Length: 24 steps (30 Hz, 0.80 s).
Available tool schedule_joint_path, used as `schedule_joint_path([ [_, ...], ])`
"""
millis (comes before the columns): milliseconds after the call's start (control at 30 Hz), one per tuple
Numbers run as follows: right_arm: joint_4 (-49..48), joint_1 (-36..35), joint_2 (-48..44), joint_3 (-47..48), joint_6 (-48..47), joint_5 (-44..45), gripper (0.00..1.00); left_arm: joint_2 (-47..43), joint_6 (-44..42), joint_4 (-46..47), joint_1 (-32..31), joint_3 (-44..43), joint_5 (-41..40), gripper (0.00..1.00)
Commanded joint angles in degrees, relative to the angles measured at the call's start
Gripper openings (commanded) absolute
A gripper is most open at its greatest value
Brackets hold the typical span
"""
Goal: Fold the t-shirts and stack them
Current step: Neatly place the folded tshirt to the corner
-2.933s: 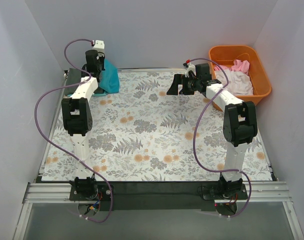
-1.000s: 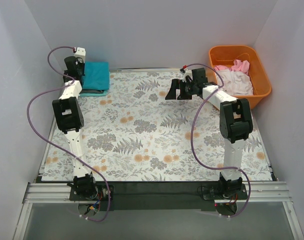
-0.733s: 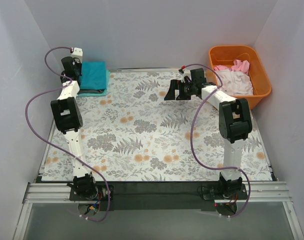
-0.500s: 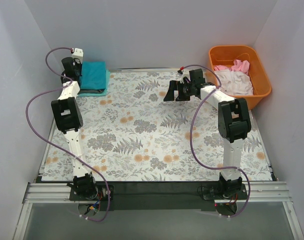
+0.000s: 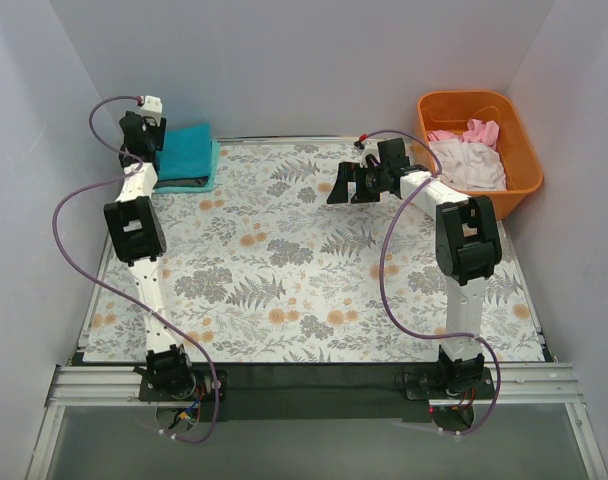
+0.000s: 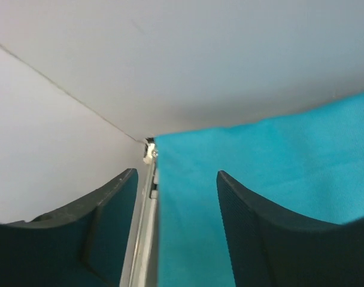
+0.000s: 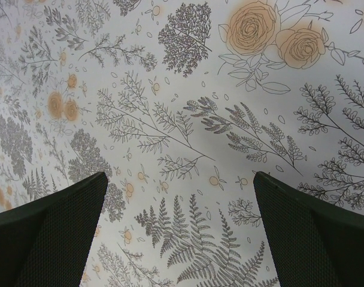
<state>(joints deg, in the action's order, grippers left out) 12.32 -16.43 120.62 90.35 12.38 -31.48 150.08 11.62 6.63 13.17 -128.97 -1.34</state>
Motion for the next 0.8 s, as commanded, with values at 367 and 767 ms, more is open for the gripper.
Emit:
schedule_joint_path([
  [367,3.14,1.04,-6.18,1.06,-8.94,-2.97,0.98,-19.55,15.53,-11.19,6.96,5.46,13.02,0.59],
  [767,11.67,3.59,-22.76,-7.26,-24.60,14.17,0.98,-38.16,25.84,-35.36,3.72,18.29,29.56,0.98],
])
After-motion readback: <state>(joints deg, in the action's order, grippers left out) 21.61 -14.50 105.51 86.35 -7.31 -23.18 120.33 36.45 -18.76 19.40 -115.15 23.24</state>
